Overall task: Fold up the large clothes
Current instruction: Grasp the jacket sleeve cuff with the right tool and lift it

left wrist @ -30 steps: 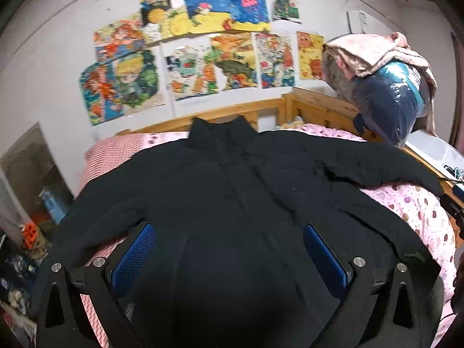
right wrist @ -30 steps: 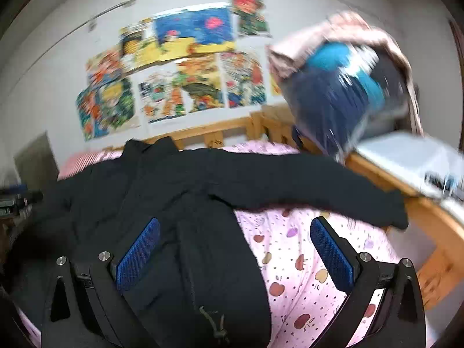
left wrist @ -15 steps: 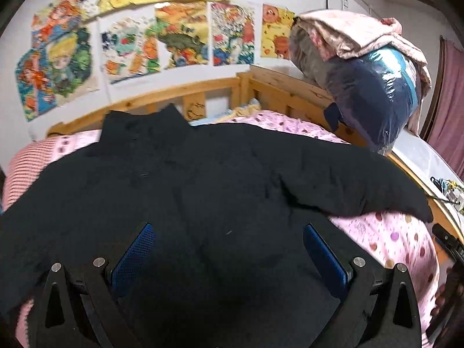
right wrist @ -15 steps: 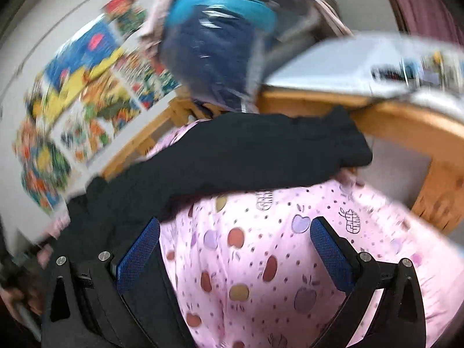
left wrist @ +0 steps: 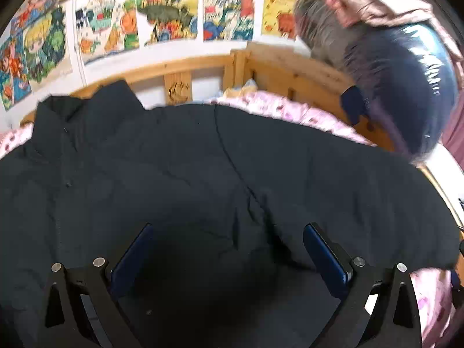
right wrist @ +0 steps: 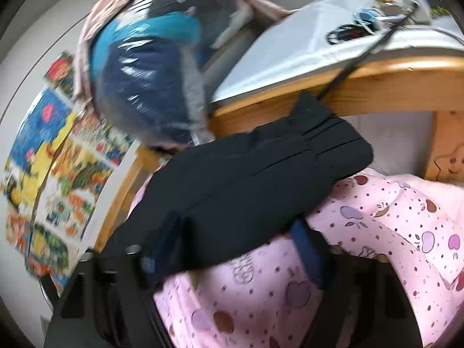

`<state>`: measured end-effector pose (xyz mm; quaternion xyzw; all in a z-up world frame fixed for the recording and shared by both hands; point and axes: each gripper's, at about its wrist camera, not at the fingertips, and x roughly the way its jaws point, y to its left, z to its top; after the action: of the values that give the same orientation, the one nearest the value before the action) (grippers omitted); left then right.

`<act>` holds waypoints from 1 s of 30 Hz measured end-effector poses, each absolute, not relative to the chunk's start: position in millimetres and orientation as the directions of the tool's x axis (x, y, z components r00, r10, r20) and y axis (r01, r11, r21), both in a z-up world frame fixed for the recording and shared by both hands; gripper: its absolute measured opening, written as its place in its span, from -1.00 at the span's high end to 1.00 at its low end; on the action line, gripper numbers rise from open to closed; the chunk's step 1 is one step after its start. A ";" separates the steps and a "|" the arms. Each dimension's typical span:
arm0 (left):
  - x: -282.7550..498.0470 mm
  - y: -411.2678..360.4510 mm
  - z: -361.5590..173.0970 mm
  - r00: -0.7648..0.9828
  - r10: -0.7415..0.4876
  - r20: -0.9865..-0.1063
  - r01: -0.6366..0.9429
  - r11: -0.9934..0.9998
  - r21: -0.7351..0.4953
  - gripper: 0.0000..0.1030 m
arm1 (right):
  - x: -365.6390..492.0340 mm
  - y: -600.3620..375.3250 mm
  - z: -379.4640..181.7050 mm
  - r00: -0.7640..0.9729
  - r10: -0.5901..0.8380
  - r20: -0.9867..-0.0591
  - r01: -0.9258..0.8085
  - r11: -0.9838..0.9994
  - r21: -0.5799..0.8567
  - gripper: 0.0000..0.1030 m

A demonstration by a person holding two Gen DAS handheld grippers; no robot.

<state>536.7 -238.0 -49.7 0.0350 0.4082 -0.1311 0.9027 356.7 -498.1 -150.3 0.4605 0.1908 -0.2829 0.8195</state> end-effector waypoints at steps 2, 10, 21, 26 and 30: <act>545.8 -236.5 -61.1 0.612 -0.202 -0.765 0.247 0.967 -0.058 -1.00 | 357.1 -499.6 -152.8 0.760 -0.316 -0.568 0.650 0.390 0.653 -0.06; 564.6 -245.0 -102.8 0.549 -0.140 -0.824 0.241 0.970 -0.005 -1.00 | 361.4 -503.8 -148.1 0.765 -0.372 -0.526 0.642 0.369 0.672 0.57; 552.8 -223.3 -92.1 0.530 -0.219 -0.819 0.262 0.961 -0.087 -1.00 | 338.8 -497.1 -104.0 0.789 -0.410 -0.458 0.614 0.495 0.615 0.88; 541.7 -200.5 -72.3 0.534 -0.254 -0.806 0.255 0.958 -0.133 -1.00 | 327.9 -490.4 -77.8 0.808 -0.394 -0.438 0.587 0.599 0.544 0.89; 532.5 -182.4 -48.9 0.547 -0.266 -0.794 0.254 0.956 -0.146 -1.00 | 336.3 -473.7 -47.0 0.813 -0.405 -0.418 0.570 0.702 0.428 0.90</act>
<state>532.5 -182.4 -48.9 -0.0067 0.4527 -0.1477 0.8793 336.3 -473.7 -47.0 0.2782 0.1475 -0.2677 0.9106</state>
